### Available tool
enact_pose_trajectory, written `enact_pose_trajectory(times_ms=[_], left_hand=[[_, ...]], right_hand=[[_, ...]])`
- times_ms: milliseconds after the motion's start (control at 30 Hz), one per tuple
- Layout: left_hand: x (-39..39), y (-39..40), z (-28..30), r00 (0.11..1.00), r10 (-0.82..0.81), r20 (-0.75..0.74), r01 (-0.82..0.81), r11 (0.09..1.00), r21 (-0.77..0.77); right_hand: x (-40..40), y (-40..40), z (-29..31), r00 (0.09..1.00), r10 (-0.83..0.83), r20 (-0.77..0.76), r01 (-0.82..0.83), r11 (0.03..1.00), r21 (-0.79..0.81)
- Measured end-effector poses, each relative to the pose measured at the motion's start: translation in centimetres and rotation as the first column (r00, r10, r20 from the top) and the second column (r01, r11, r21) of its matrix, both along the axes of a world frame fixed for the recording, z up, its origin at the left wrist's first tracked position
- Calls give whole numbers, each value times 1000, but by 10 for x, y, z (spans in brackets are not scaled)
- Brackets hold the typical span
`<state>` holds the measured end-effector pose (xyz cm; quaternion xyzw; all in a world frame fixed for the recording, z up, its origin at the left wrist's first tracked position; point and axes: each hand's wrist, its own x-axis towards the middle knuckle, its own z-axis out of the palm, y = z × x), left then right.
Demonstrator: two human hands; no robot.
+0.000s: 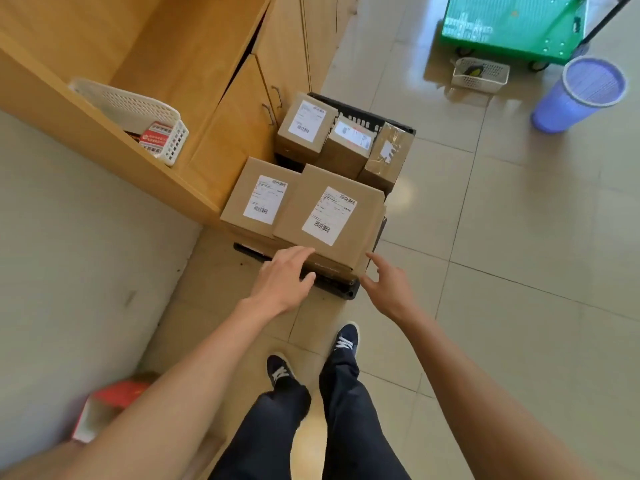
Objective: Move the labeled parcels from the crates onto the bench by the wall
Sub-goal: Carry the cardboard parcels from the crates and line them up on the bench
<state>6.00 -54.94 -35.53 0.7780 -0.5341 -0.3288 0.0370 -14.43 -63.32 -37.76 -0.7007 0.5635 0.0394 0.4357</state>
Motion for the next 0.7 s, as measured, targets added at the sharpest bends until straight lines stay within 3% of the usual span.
enact_pose_trajectory(times_ms=[333, 500, 700], left_hand=[[72, -62, -110, 939, 309, -149, -301, 951, 76], [101, -94, -154, 924, 334, -187, -328, 943, 60], [113, -117, -192, 929, 287, -234, -242, 949, 203]], right_hand=[[32, -32, -111, 989, -146, -14, 147, 985, 87], [53, -44, -153, 967, -254, -8, 254, 966, 53], [70, -49, -188, 946, -325, 9, 324, 944, 61]])
